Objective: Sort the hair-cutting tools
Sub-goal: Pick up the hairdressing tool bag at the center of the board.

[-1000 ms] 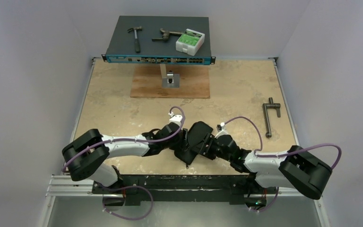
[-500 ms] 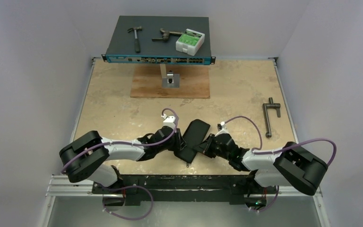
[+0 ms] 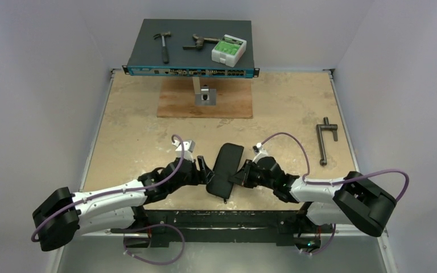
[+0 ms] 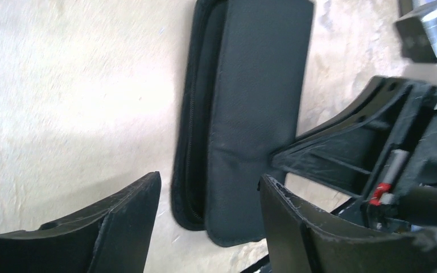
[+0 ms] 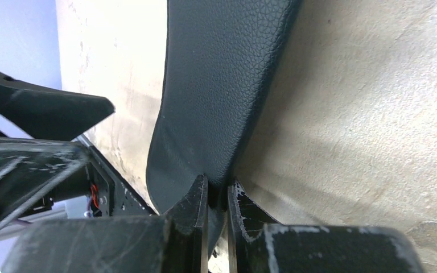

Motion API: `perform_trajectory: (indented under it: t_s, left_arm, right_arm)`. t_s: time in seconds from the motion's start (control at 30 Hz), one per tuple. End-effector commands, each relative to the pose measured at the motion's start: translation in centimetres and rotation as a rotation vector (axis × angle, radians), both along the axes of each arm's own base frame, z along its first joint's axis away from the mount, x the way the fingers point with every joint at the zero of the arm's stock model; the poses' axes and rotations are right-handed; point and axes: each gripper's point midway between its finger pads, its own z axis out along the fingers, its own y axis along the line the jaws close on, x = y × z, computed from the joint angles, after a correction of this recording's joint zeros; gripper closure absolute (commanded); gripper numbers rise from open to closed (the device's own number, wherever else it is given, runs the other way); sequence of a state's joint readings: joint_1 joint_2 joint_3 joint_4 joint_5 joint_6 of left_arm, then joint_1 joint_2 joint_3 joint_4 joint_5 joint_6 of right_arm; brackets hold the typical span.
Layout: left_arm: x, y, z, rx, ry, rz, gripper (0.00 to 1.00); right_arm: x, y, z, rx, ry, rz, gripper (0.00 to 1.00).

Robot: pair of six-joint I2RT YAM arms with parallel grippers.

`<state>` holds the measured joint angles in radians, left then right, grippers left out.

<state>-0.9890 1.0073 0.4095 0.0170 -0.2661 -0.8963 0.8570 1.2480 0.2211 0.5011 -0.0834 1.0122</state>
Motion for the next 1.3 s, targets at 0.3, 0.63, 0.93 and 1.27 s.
perform_trajectory:
  t_s: [0.3, 0.63, 0.93, 1.27]
  left_arm:
    - [-0.1, -1.3, -2.2, -0.037, 0.031, -0.038, 0.33]
    - [0.7, -1.8, -2.2, -0.043, 0.018, -0.022, 0.34]
    - [1.5, -2.4, -3.7, 0.047, 0.06, -0.022, 0.39]
    - [0.1, -1.3, -8.5, 0.113, 0.205, -0.001, 0.71]
  right_arm:
    - [-1.9, -1.2, -3.4, -0.148, 0.075, 0.089, 1.0]
    - [-1.5, -1.8, -2.3, -0.161, 0.077, 0.04, 0.46]
    - [-0.9, -4.5, -2.8, -0.113, 0.129, -0.136, 0.38]
    - [-0.3, -2.4, -3.1, -0.02, 0.181, -0.109, 0.3]
